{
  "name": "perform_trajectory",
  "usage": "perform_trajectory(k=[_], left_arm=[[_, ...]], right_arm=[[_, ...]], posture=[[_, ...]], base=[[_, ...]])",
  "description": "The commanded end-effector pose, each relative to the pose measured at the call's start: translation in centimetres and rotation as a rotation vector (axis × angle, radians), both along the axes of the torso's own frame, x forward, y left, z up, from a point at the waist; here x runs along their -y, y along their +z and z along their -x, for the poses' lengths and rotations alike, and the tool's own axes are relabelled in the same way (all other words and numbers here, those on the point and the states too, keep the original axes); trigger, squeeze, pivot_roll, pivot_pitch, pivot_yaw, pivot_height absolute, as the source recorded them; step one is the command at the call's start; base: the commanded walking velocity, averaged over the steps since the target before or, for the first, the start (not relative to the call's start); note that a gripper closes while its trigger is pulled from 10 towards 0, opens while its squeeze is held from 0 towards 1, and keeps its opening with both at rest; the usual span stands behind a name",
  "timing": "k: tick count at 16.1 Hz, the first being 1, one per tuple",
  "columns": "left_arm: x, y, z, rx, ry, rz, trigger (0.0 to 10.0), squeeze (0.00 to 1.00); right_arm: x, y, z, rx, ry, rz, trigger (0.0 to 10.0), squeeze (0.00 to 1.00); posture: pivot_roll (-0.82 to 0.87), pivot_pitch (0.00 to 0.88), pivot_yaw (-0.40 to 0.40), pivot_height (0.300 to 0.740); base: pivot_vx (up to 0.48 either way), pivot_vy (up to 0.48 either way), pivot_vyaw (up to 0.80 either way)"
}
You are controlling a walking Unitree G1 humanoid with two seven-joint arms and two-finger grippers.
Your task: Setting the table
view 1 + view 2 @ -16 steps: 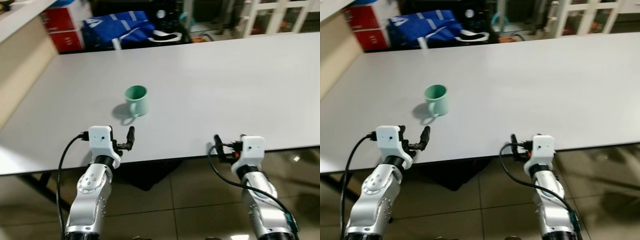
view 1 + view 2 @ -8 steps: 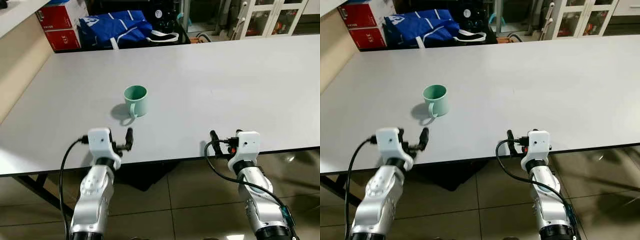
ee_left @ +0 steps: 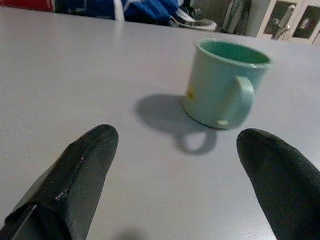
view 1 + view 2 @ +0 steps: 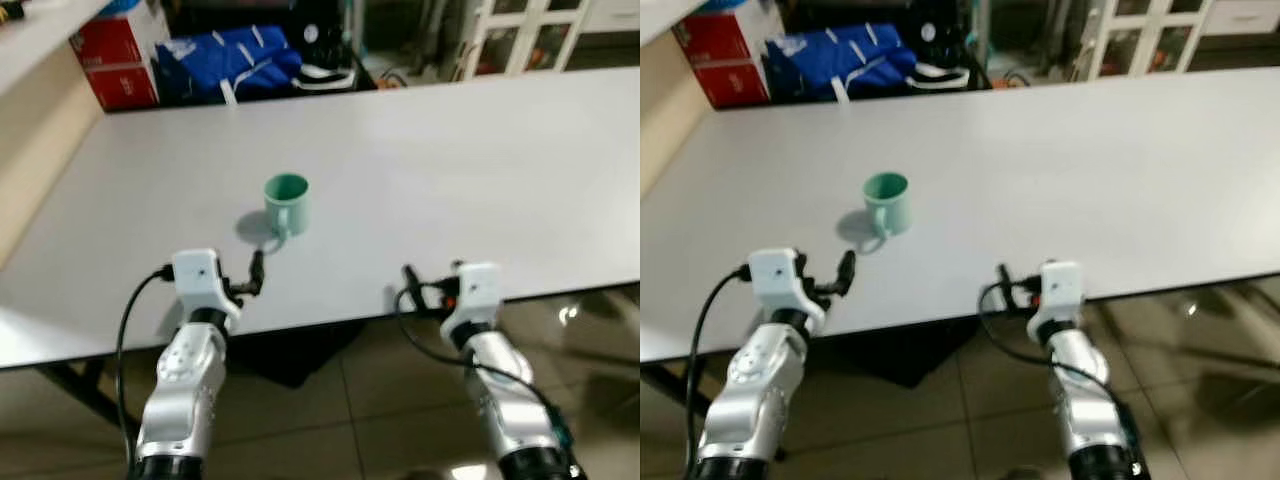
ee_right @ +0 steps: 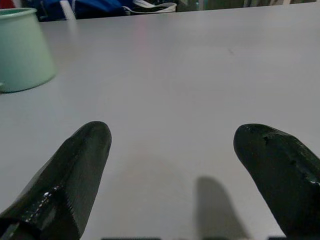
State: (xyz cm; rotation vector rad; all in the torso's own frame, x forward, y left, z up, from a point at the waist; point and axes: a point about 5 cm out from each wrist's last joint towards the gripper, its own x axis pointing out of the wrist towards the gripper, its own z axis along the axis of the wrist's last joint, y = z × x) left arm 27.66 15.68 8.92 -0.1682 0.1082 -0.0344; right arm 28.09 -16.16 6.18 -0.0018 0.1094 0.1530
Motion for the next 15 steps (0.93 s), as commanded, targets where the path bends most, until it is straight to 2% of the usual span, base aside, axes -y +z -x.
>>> perform_trajectory(k=[1,10,15], left_arm=[[0.2,0.1,0.0,-0.002,-0.007,0.018,10.0,0.00],[-0.7,1.2,-0.9,0.021,0.023,0.007,10.0,0.00],[-0.9,1.4,-0.8,0.024,0.056,-0.001,10.0,0.00]], right_arm=[[0.4,0.0,0.0,0.002,0.000,0.005,10.0,0.00],[-0.4,-0.4,-0.4,-0.007,0.041,0.001,10.0,0.00],[-0.8,-0.6,-0.4,-0.015,0.065,-0.002,10.0,0.00]], posture=[[-0.21,0.000,0.090,0.740],[-0.18,0.000,0.080,0.740],[-0.17,0.000,0.075,0.740]], base=[[0.000,0.435,0.00],[0.000,0.468,0.00],[0.000,0.480,0.00]])
